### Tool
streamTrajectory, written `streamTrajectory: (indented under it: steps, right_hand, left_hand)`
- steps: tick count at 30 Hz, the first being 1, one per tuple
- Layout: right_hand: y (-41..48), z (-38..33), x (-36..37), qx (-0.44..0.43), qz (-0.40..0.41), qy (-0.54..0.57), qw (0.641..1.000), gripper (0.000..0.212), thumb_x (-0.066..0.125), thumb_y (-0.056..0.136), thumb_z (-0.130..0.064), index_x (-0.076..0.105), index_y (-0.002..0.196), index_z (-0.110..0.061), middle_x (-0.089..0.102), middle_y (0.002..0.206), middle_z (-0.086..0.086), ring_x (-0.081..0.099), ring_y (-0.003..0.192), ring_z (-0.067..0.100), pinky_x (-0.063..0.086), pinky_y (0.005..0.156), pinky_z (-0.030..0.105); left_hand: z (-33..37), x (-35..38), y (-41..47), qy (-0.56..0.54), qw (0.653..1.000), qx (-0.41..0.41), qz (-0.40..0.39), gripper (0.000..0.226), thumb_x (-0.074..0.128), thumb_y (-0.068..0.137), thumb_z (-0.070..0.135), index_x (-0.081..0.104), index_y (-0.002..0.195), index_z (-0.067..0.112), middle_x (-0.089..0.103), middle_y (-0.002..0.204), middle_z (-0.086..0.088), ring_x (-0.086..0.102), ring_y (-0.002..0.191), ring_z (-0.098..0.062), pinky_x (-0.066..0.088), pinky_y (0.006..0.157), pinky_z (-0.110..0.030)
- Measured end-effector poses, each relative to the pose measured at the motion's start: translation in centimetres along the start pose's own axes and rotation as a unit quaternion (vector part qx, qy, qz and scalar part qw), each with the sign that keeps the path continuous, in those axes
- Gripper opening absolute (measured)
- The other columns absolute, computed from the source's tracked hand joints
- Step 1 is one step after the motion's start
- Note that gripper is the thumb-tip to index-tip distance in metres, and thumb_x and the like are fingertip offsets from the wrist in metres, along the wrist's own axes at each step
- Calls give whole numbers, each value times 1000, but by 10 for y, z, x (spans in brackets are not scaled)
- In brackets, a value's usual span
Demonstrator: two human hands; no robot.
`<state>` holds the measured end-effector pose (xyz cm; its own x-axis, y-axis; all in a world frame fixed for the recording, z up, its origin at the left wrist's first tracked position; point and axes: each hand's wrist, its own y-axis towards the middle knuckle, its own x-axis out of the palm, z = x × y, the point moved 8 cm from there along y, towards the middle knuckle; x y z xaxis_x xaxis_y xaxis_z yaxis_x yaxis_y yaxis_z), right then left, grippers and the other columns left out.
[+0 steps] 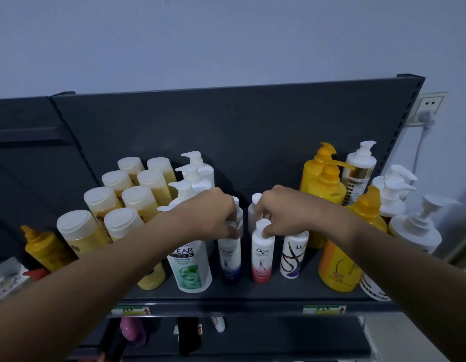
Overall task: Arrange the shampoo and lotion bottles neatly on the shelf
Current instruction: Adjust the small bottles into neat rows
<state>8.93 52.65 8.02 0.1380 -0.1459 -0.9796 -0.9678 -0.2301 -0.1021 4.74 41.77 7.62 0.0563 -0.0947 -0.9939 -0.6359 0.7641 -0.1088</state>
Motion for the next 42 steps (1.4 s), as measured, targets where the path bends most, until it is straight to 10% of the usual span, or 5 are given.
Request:
streamTrajectory:
  steps: [15, 42]
  right_hand:
    - [40, 33, -27, 47, 69, 7, 997, 36, 77, 86, -31, 73, 119, -17, 73, 110, 1, 68, 99, 21, 59, 83, 36]
    - [40, 51, -20, 135, 107, 70, 983, 23, 87, 73, -32, 82, 82, -11, 76, 76, 1, 72, 74, 16, 58, 63, 27]
  left_hand:
    - [-23, -36, 43, -16, 999, -7, 51, 39, 81, 82, 40, 74, 116, 22, 74, 100, 2, 69, 94, -20, 60, 82, -42]
    - [-32, -9, 59, -11, 1000, 15, 25, 43, 80, 83, 22, 73, 125, 23, 75, 113, 3, 69, 102, -16, 59, 87, -35]
